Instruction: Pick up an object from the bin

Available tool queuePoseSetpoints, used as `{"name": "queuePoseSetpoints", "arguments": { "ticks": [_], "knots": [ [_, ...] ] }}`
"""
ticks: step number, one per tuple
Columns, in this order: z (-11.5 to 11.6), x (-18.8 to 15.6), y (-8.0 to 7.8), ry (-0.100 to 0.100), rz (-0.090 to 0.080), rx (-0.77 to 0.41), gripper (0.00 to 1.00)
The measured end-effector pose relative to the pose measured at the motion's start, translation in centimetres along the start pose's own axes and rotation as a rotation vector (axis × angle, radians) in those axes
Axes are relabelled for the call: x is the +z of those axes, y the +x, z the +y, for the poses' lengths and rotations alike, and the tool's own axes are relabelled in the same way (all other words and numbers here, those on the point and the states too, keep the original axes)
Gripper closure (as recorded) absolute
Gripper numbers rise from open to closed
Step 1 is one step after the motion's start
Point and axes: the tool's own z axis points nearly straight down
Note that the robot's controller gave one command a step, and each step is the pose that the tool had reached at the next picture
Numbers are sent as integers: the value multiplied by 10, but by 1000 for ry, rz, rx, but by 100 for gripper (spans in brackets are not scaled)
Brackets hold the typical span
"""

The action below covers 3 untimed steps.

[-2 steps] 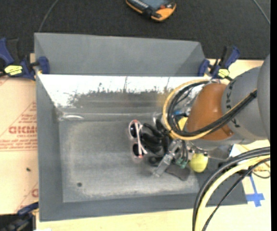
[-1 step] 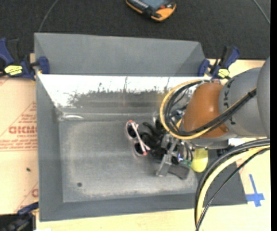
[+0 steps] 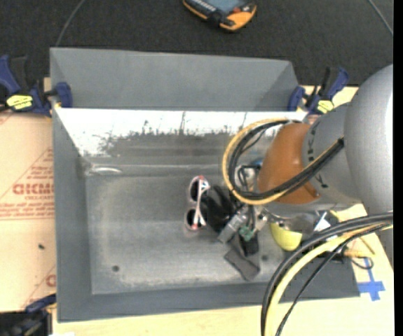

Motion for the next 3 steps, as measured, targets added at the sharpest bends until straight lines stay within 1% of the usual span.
{"name": "queuePoseSetpoints", "arguments": {
  "ticks": [1,2,3],
  "knots": [
    [0,0,0,0,0,-1,100],
    [-1,-10,1,3,2,-3,100],
    [-2,-36,0,3,2,-6,100]
  ]
}}
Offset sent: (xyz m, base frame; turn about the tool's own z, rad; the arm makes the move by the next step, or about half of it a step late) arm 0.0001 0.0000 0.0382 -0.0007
